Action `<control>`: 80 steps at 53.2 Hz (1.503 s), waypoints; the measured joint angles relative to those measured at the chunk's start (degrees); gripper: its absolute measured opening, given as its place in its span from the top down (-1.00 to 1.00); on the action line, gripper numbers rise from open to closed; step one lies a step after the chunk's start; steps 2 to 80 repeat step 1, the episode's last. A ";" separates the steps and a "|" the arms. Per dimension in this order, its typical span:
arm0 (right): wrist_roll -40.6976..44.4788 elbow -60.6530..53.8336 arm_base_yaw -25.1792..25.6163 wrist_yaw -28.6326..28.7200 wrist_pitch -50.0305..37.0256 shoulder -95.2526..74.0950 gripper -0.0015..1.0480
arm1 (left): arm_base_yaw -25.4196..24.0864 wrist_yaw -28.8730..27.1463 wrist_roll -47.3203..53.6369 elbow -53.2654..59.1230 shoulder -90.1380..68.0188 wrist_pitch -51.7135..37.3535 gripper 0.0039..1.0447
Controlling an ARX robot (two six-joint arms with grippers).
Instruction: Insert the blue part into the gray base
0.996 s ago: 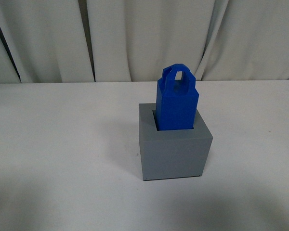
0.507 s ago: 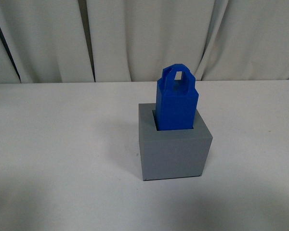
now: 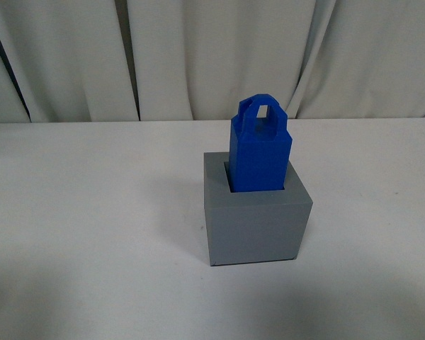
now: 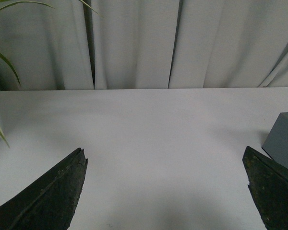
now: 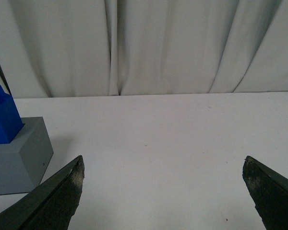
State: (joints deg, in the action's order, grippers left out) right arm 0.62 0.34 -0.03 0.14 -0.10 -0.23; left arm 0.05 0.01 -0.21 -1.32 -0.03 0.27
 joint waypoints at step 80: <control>0.00 0.00 0.00 0.00 0.00 0.00 -0.86 | 0.00 0.00 -0.02 0.00 0.00 0.00 -0.89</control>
